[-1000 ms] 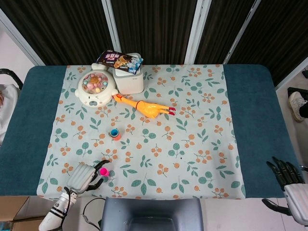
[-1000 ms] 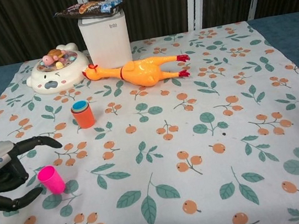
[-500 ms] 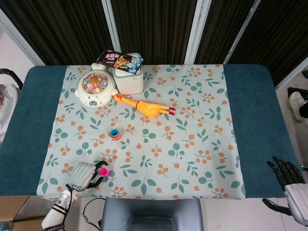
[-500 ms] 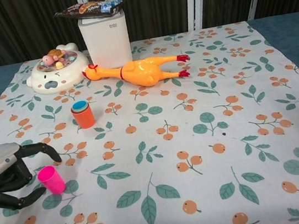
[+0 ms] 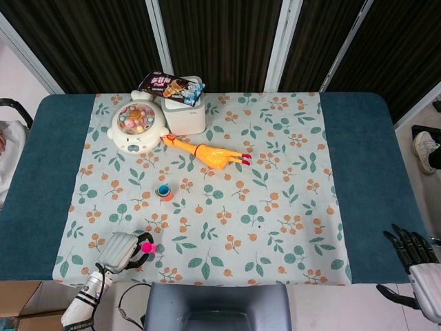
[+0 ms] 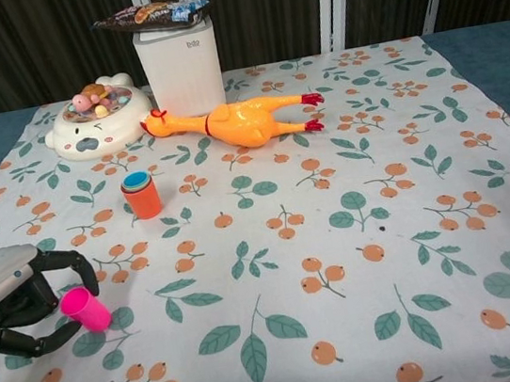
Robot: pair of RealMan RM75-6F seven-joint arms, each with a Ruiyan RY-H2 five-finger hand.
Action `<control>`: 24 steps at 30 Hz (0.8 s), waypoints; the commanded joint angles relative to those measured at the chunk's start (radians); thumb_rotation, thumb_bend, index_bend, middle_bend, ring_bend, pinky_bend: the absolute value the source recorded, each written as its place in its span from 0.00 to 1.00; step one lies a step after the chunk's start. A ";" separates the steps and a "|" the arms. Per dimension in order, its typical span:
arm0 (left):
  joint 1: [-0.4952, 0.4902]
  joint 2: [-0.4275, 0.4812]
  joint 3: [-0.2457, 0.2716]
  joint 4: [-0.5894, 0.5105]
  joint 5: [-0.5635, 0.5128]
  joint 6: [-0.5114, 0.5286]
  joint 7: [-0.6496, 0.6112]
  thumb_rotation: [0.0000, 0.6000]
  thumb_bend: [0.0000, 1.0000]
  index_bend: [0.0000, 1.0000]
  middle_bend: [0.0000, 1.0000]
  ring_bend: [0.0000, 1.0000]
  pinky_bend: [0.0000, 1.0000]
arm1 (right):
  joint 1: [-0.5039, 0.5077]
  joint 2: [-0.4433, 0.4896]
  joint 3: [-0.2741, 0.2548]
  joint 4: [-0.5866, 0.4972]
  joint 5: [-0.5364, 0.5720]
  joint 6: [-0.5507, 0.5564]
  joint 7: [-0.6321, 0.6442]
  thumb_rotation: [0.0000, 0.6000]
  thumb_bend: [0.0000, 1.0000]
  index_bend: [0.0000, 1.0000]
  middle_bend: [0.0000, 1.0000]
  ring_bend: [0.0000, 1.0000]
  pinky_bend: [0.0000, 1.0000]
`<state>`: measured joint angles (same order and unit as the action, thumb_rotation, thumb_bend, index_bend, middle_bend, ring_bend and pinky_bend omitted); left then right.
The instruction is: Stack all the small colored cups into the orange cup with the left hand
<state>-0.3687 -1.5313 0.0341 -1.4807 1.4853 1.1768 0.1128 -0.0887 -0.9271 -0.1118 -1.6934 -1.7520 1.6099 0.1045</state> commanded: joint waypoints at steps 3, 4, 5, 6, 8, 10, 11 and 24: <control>-0.001 0.001 -0.004 0.000 0.001 0.001 -0.004 1.00 0.36 0.52 1.00 1.00 1.00 | 0.000 0.000 0.000 0.000 0.001 0.001 0.001 1.00 0.21 0.00 0.00 0.00 0.00; -0.002 0.004 -0.006 -0.004 0.002 0.004 -0.005 1.00 0.36 0.52 1.00 1.00 1.00 | 0.000 0.000 0.000 0.000 0.001 0.001 0.001 1.00 0.21 0.00 0.00 0.00 0.00; -0.002 0.008 -0.008 -0.008 0.004 0.006 -0.005 1.00 0.36 0.52 1.00 1.00 1.00 | 0.000 0.000 0.000 0.000 0.001 0.001 0.001 1.00 0.21 0.00 0.00 0.00 0.00; -0.003 0.013 -0.011 -0.015 0.006 0.010 -0.007 1.00 0.36 0.53 1.00 1.00 1.00 | 0.000 0.000 0.000 0.000 0.001 0.001 0.001 1.00 0.21 0.00 0.00 0.00 0.00; -0.008 0.030 -0.026 -0.041 0.011 0.022 -0.013 1.00 0.36 0.53 1.00 1.00 1.00 | -0.001 0.001 0.000 0.000 0.001 0.002 0.003 1.00 0.21 0.00 0.00 0.00 0.00; -0.020 0.055 -0.056 -0.087 0.007 0.031 -0.022 1.00 0.36 0.53 1.00 1.00 1.00 | -0.001 0.001 0.000 0.000 0.001 0.004 0.004 1.00 0.21 0.00 0.00 0.00 0.00; -0.027 0.065 -0.074 -0.109 0.003 0.034 -0.022 1.00 0.36 0.53 1.00 1.00 1.00 | -0.001 0.001 0.000 0.000 0.001 0.003 0.003 1.00 0.21 0.00 0.00 0.00 0.00; -0.210 0.021 -0.341 -0.147 -0.322 -0.087 0.164 1.00 0.36 0.52 1.00 1.00 1.00 | 0.004 0.001 0.002 -0.004 0.011 -0.011 0.001 1.00 0.21 0.00 0.00 0.00 0.00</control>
<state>-0.5253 -1.4776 -0.2534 -1.6593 1.2493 1.1383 0.2288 -0.0846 -0.9259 -0.1096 -1.6978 -1.7409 1.5988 0.1056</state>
